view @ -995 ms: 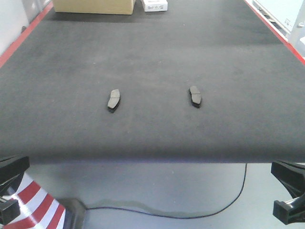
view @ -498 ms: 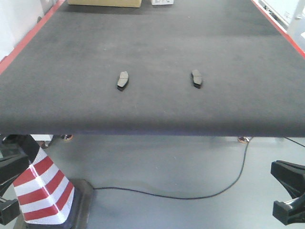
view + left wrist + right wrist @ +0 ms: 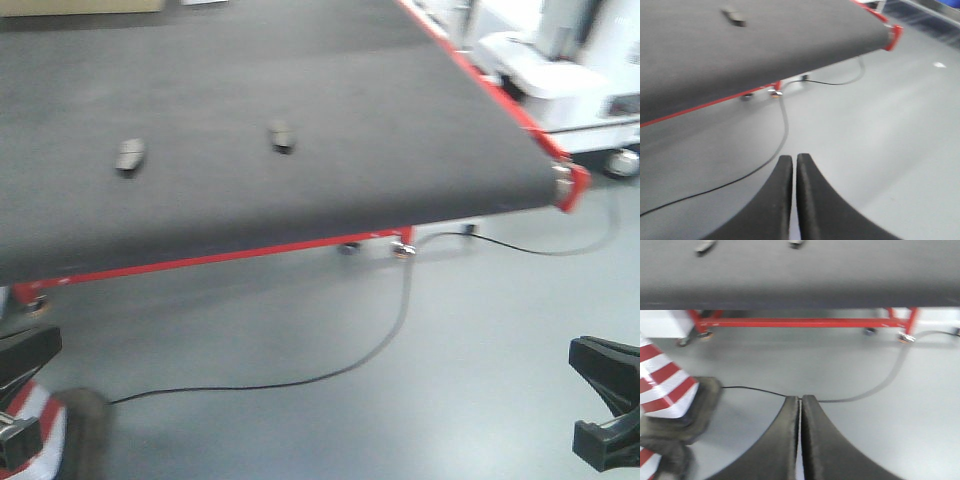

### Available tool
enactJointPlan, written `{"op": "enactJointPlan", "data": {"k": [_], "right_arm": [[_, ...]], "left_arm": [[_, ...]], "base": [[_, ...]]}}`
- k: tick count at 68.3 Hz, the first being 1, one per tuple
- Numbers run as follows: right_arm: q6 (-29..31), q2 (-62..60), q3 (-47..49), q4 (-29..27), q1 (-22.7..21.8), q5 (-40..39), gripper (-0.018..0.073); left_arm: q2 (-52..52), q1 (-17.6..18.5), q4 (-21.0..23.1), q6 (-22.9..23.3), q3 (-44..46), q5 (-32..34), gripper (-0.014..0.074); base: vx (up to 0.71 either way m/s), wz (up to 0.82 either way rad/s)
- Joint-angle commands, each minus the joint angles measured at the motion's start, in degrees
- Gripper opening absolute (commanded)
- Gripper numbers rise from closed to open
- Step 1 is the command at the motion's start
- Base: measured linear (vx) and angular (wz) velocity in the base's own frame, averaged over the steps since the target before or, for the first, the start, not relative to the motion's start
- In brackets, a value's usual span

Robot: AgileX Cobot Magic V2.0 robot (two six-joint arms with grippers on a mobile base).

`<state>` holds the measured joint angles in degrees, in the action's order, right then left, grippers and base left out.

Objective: Move and align brake pads A on conveyor
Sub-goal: 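Turn the base away from the conveyor toward the aisle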

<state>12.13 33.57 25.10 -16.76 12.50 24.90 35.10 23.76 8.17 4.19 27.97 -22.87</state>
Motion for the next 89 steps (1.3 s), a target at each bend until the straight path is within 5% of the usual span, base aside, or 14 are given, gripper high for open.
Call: {"op": "enactJointPlan", "data": {"k": [1, 89], "right_arm": [[0.59, -0.01, 1.53, -0.28, 0.08, -3.40, -0.0008], [0.59, -0.01, 1.53, -0.28, 0.08, -3.40, -0.0008]], "left_arm": [[0.03, 0.34, 0.28, -0.10, 1.43, 3.96, -0.0006], [0.03, 0.34, 0.28, -0.10, 1.43, 3.96, -0.0006]], "base": [[-0.14, -0.60], [-0.04, -0.67]]}}
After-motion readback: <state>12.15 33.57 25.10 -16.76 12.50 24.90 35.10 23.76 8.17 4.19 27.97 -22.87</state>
